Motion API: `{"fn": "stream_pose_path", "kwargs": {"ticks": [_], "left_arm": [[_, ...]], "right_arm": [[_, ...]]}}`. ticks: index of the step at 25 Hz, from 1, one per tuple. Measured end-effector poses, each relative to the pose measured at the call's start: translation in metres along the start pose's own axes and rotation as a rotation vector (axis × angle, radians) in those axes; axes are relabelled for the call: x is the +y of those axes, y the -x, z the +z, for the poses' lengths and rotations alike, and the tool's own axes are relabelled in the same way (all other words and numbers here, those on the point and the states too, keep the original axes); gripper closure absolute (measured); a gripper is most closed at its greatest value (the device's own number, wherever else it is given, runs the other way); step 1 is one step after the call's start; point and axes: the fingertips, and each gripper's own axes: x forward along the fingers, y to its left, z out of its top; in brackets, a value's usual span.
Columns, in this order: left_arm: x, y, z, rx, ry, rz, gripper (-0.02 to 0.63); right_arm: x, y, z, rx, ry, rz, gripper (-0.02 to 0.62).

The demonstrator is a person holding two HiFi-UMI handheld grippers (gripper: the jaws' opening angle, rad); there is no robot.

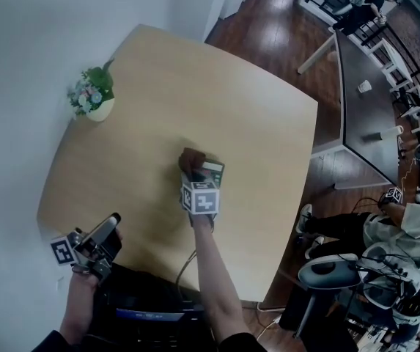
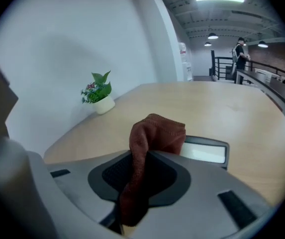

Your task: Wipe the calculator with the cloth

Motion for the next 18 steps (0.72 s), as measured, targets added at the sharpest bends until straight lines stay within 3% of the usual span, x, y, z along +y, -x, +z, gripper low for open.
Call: {"fn": "stream_pose_path", "kwargs": {"ticks": [5, 9, 11, 14, 16, 18], "left_arm": [[0.001, 0.001, -0.002, 0.000, 0.008, 0.002, 0.511], [0.001, 0.000, 0.001, 0.002, 0.009, -0.004, 0.511], [0.001, -0.001, 0.001, 0.005, 0.012, -0.007, 0.511], [0.003, 0.001, 0.000, 0.007, 0.020, -0.008, 0.511], [0.003, 0.001, -0.001, 0.010, 0.022, -0.010, 0.511], [0.003, -0.001, -0.002, 0.014, 0.021, -0.010, 0.511]], "right_arm": [[0.044, -0.008, -0.014, 0.071, 0.037, 0.154, 0.514], [0.038, 0.014, -0.001, -0.011, 0.030, 0.176, 0.514], [0.009, 0.034, 0.020, -0.120, -0.009, 0.095, 0.512], [-0.057, 0.070, 0.035, -0.237, -0.100, -0.133, 0.512], [-0.093, 0.080, 0.024, -0.227, -0.159, -0.251, 0.512], [-0.111, 0.073, 0.005, -0.168, -0.210, -0.278, 0.514]]}}
